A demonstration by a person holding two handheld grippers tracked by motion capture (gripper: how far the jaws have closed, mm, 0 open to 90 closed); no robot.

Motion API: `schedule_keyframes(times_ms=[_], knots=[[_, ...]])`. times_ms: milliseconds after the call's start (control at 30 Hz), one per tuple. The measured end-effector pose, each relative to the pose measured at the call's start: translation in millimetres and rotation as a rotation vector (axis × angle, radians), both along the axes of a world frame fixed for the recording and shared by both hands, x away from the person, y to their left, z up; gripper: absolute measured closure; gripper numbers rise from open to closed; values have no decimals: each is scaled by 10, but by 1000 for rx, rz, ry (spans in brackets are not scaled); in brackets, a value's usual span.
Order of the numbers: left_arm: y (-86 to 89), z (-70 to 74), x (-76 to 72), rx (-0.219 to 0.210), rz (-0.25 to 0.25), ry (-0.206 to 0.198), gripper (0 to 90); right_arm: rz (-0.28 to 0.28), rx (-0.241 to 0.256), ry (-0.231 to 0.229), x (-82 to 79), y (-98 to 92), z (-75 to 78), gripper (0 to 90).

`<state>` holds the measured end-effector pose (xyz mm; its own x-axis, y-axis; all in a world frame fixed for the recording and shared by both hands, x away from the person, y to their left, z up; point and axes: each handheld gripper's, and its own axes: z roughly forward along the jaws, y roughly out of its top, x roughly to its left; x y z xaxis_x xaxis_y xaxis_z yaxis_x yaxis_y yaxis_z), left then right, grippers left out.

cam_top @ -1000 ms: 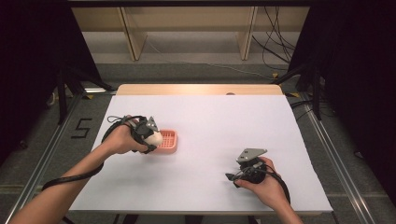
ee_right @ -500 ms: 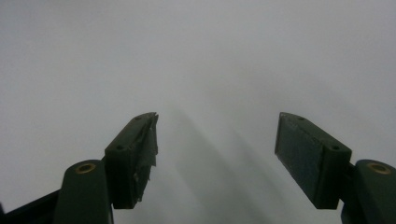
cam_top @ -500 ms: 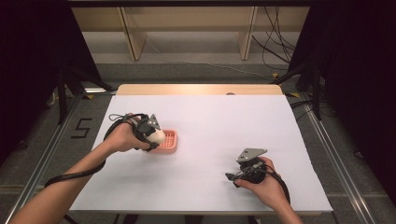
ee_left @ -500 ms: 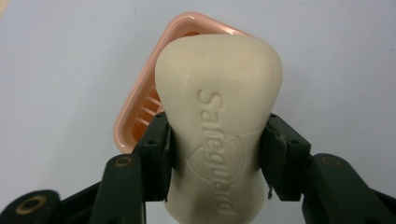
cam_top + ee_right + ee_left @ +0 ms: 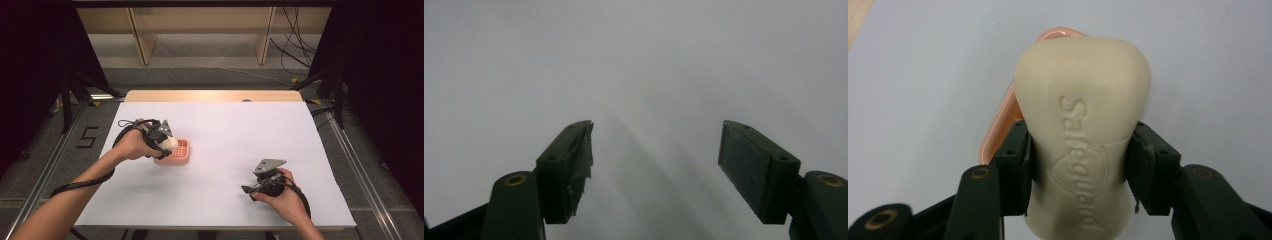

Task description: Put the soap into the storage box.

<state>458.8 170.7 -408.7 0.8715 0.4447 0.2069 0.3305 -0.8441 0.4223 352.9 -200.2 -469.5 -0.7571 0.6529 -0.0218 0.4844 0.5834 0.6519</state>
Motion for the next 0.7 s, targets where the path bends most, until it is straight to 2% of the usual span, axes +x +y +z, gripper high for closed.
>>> schedule_keyframes(times_ms=[533, 700], knots=[[9, -39, 66, -37, 14, -22, 493, 3, 1, 0, 1, -4, 0, 307], [17, -41, 87, -34, 5, -23, 493, -1, -1, -2, 2, -4, -1, 306]])
